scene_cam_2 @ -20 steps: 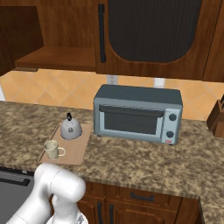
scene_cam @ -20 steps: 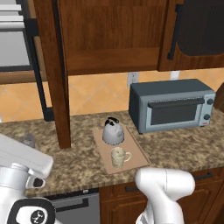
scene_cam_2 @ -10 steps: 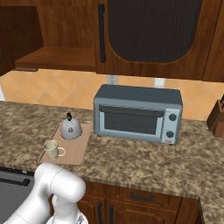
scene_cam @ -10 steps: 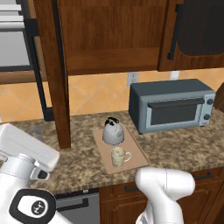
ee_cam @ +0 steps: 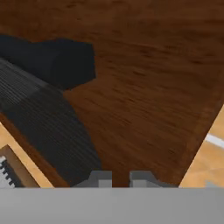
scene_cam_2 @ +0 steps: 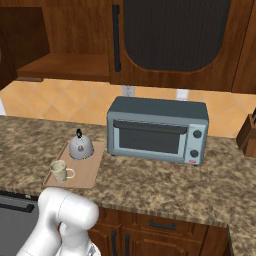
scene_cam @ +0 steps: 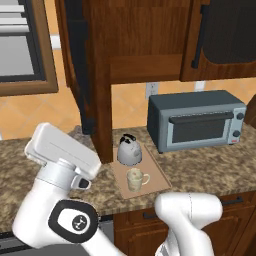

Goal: Pick the kettle from the counter and place it on the tray. Then pick the mug from the cabinet and place it on the tray. Then close the cabinet doors.

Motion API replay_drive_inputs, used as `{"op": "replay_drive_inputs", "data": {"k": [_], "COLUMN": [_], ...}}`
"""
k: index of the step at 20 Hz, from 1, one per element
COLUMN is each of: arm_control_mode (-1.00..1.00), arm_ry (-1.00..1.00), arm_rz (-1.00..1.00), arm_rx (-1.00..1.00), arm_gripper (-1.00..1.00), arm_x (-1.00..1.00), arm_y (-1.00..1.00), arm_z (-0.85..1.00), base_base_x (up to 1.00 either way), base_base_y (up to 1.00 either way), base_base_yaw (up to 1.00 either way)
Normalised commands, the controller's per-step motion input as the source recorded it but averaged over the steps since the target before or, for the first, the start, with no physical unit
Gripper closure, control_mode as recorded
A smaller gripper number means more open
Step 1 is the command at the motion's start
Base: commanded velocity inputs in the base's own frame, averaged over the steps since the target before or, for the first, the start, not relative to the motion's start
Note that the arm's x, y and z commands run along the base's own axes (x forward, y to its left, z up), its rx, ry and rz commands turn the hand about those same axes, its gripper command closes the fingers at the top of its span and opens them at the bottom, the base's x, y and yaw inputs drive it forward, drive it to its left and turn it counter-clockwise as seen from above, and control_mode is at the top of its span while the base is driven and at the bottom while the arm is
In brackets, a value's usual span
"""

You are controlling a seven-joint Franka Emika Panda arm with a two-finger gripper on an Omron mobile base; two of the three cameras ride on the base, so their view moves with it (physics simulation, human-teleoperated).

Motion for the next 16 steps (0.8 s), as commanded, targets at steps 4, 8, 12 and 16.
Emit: {"op": "replay_drive_inputs", "data": {"k": [4,8,12,16], "arm_control_mode": [-1.00,-1.00,-1.00,-1.00], "arm_ry": [-0.35,-0.28,-0.25,-0.19], "arm_rz": [0.02,0.00,0.00,0.00], "arm_rx": [0.12,0.09,0.08,0.07], "arm_gripper": [1.00,1.00,1.00,1.00], "arm_x": [0.20,0.35,0.38,0.43], "arm_y": [-0.77,-0.89,-0.84,-0.85], "arm_z": [0.38,0.28,0.24,0.16], "base_base_x": [0.00,0.00,0.00,0.00], "base_base_y": [0.00,0.00,0.00,0.00], "base_base_yaw": [0.00,0.00,0.00,0.00]}}
